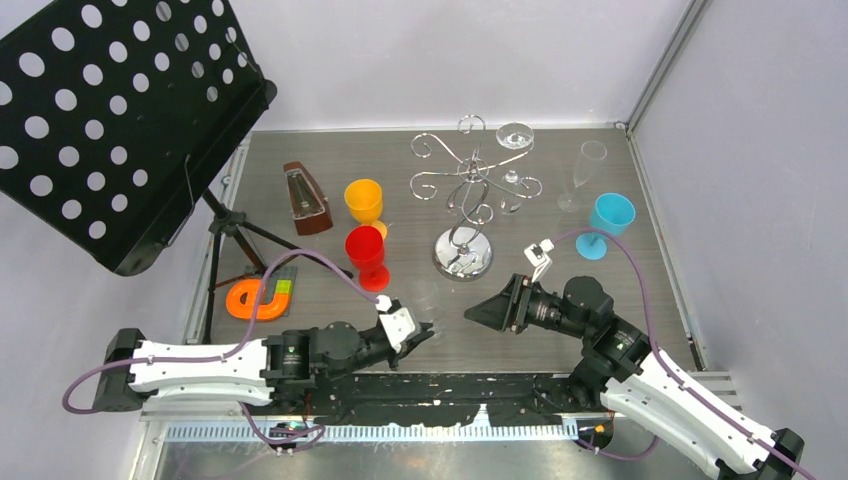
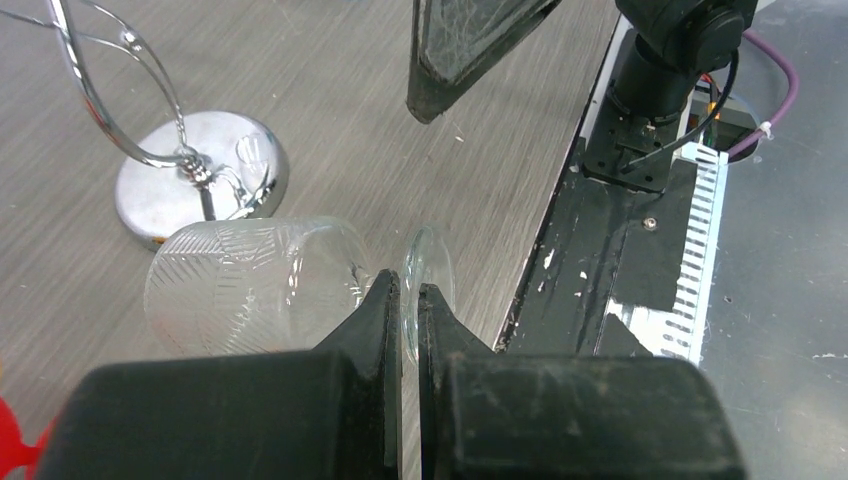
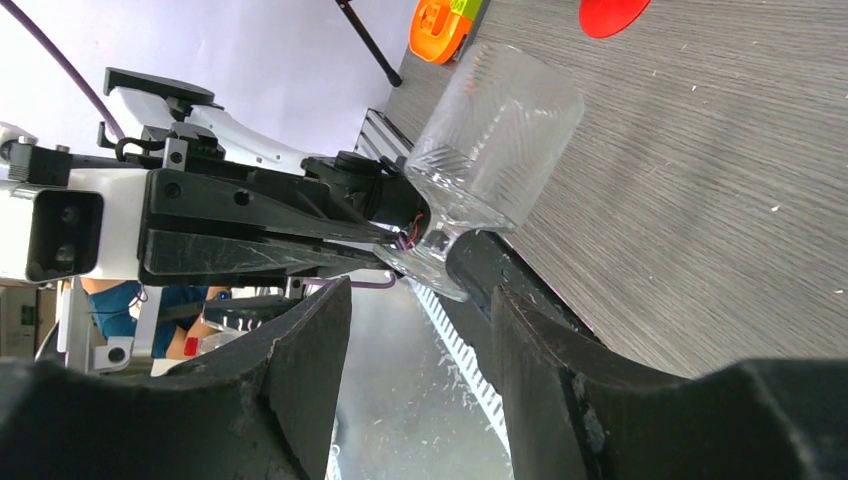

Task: Take the wine glass off the wine glass rack
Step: Place the wine glass at the center of the board.

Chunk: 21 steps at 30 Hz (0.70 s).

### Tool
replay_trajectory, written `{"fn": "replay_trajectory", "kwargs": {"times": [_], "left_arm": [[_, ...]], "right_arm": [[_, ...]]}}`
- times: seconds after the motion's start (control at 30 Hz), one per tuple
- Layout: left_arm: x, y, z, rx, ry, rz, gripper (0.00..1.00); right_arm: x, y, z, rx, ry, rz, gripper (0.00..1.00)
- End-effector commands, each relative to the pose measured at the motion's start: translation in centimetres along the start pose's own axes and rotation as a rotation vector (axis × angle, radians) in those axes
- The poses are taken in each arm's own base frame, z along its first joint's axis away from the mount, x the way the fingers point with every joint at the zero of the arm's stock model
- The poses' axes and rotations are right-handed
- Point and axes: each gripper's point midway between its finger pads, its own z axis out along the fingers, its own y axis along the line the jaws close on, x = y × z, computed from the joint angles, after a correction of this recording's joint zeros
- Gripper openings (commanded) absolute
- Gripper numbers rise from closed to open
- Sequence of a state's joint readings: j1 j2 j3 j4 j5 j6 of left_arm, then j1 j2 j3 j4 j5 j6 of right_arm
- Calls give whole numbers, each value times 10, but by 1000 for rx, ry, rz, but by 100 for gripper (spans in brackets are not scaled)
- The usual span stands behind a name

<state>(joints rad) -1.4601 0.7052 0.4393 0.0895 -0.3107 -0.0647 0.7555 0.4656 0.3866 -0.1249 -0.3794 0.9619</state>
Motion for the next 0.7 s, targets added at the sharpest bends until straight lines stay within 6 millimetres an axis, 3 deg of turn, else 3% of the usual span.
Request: {"fn": "replay_trajectory", "kwargs": {"times": [0.0,0.67], "left_arm": [[-31,-5,9,0,-134,-81,0],[41,-20,36,13,16,-148,0]], "right_arm": [[-5,5,-3,-5,-25,-44,60],[-2,-2,-12,19,-39,-66,60]]}}
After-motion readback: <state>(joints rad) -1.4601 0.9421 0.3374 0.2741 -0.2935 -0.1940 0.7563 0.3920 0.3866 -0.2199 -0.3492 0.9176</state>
